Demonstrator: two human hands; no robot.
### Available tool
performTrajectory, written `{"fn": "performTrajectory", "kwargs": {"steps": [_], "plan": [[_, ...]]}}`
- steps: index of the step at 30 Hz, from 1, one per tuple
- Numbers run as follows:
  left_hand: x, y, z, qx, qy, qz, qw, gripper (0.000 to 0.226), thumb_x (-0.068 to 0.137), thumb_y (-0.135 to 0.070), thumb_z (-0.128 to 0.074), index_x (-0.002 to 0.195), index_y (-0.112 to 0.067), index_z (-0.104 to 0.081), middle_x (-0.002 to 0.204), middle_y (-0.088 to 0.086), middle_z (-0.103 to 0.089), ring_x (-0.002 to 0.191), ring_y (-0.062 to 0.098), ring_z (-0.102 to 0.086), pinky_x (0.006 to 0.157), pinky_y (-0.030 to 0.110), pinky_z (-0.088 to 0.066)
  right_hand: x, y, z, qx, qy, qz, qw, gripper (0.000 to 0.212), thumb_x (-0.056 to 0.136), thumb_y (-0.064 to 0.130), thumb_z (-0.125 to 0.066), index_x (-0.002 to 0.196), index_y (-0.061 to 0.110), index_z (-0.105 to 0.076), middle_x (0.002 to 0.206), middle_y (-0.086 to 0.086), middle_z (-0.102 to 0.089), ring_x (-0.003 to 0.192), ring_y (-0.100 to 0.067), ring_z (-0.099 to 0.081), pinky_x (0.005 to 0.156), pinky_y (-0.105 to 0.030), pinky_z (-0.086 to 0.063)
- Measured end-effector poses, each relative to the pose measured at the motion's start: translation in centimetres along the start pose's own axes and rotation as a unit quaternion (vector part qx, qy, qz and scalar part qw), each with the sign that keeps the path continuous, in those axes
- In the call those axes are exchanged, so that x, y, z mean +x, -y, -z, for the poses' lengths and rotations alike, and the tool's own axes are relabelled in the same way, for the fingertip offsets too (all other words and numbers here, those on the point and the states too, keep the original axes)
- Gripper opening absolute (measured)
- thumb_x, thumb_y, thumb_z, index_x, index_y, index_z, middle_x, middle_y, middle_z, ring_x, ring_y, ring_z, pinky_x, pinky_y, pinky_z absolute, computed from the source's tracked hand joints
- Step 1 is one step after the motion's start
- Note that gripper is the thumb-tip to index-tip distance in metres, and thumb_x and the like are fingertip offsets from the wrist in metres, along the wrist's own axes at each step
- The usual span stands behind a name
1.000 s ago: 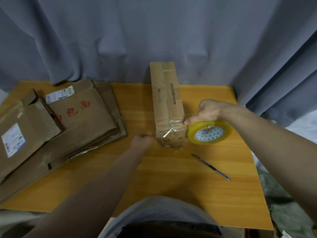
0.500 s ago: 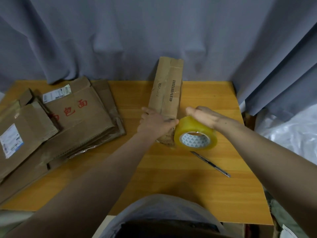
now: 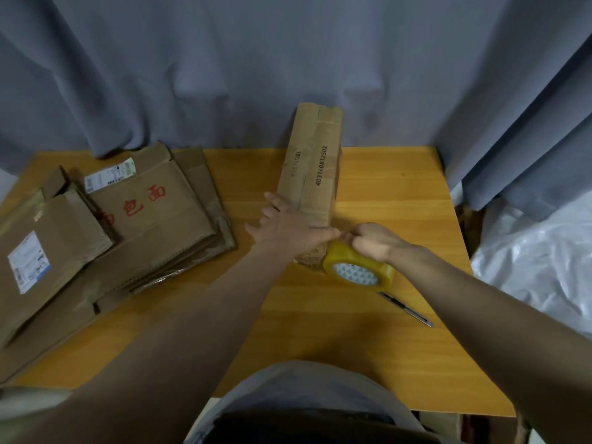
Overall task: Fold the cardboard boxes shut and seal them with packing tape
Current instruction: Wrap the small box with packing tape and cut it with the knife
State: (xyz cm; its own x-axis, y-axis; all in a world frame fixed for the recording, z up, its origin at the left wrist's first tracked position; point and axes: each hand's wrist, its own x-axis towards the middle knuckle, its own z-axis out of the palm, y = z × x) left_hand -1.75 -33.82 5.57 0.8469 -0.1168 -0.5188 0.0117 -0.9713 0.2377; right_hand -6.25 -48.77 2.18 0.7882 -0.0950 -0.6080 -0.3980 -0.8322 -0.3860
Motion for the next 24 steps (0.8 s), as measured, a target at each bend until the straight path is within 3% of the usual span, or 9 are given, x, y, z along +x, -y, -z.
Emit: {"fn": "performTrajectory", "kwargs": {"steps": [3,5,7,10,16,18,20,22,24], "plan": [[0.2,0.4,0.6,0.010,-0.010,-0.010,1.000,0.141,0.061,-0.073,-0.068,0.146,0.000,0.018,0.154,0.021,-0.012,0.140,0.036,-0.020,0.112,0.054,-0.021,0.2,0.4,0.2,0.031,0.005,0.010,0.999,0.052,0.097,0.052,-0.036,0.110,0.007,-0.059,0.094,-0.007,-0.059,0.087,-0.023,-0.056,0.070,-0.033,-0.045],[0.8,1.6,2.3,0.019,-0.021,-0.032,0.999,0.131,0.066,-0.063,-0.072,0.149,-0.004,0.011,0.151,0.020,-0.016,0.139,0.037,-0.023,0.111,0.047,-0.026,0.4,1.2,-0.1,0.149,0.026,0.020,0.988,0.061,0.090,0.062,-0.043,0.122,0.011,-0.054,0.115,-0.002,-0.057,0.103,-0.021,-0.053,0.084,-0.033,-0.044],[1.6,3.0,4.3,0.056,-0.019,-0.062,0.996,0.121,0.068,-0.052,-0.075,0.150,-0.008,0.003,0.144,0.020,-0.021,0.136,0.038,-0.024,0.109,0.044,-0.029,0.2,2.6,-0.9,0.267,0.051,0.036,0.962,0.052,0.088,0.055,-0.052,0.125,0.018,-0.052,0.128,0.006,-0.052,0.114,-0.018,-0.048,0.096,-0.032,-0.038],[2.1,4.5,5.2,0.123,0.007,-0.060,0.991,0.123,0.069,-0.051,-0.076,0.150,-0.008,0.005,0.145,0.020,-0.020,0.136,0.040,-0.021,0.110,0.045,-0.028,1.2,4.1,-3.7,0.288,0.082,0.050,0.953,0.058,0.090,0.046,-0.055,0.139,0.016,-0.046,0.143,-0.001,-0.045,0.129,-0.023,-0.043,0.106,-0.035,-0.035],[1.7,4.8,3.5,0.112,-0.020,-0.067,0.991,0.129,0.070,-0.051,-0.077,0.148,-0.001,0.014,0.150,0.022,-0.016,0.140,0.040,-0.016,0.114,0.045,-0.021,1.9,4.5,-7.3,0.379,0.077,-0.011,0.922,0.059,0.090,0.053,-0.052,0.133,0.012,-0.052,0.134,-0.010,-0.055,0.120,-0.029,-0.052,0.106,-0.046,-0.040],[2.0,4.9,3.3,0.113,-0.027,-0.069,0.991,0.123,0.074,-0.047,-0.074,0.148,-0.001,0.012,0.149,0.023,-0.018,0.139,0.040,-0.019,0.113,0.045,-0.023,1.8,3.8,-7.3,0.389,0.053,-0.009,0.920,0.064,0.088,0.060,-0.049,0.131,0.012,-0.055,0.131,-0.006,-0.055,0.122,-0.028,-0.051,0.107,-0.044,-0.038],[2.3,5.0,3.2,0.105,-0.033,-0.066,0.992,0.117,0.076,-0.043,-0.074,0.148,-0.001,0.007,0.145,0.022,-0.022,0.136,0.039,-0.023,0.109,0.046,-0.029,1.5,2.0,-7.4,0.397,-0.033,-0.023,0.917,0.048,0.094,0.052,-0.046,0.118,0.015,-0.062,0.119,-0.003,-0.059,0.120,-0.027,-0.052,0.103,-0.037,-0.039],[2.6,5.0,3.0,0.099,-0.037,-0.066,0.992,0.113,0.075,-0.041,-0.074,0.148,-0.002,0.003,0.143,0.021,-0.024,0.134,0.039,-0.026,0.106,0.048,-0.035,1.3,-1.3,-7.9,0.318,-0.166,-0.051,0.932,0.024,0.095,0.029,-0.051,0.110,0.015,-0.064,0.115,-0.009,-0.062,0.113,-0.031,-0.055,0.092,-0.036,-0.043],[2.7,4.9,3.0,0.102,-0.040,-0.067,0.992,0.109,0.075,-0.040,-0.074,0.147,-0.002,-0.002,0.141,0.021,-0.026,0.132,0.039,-0.027,0.104,0.048,-0.036,0.6,-4.8,-8.4,0.188,-0.207,-0.101,0.955,0.035,0.087,0.022,-0.060,0.120,0.010,-0.059,0.122,-0.013,-0.058,0.115,-0.032,-0.052,0.092,-0.038,-0.044]]}}
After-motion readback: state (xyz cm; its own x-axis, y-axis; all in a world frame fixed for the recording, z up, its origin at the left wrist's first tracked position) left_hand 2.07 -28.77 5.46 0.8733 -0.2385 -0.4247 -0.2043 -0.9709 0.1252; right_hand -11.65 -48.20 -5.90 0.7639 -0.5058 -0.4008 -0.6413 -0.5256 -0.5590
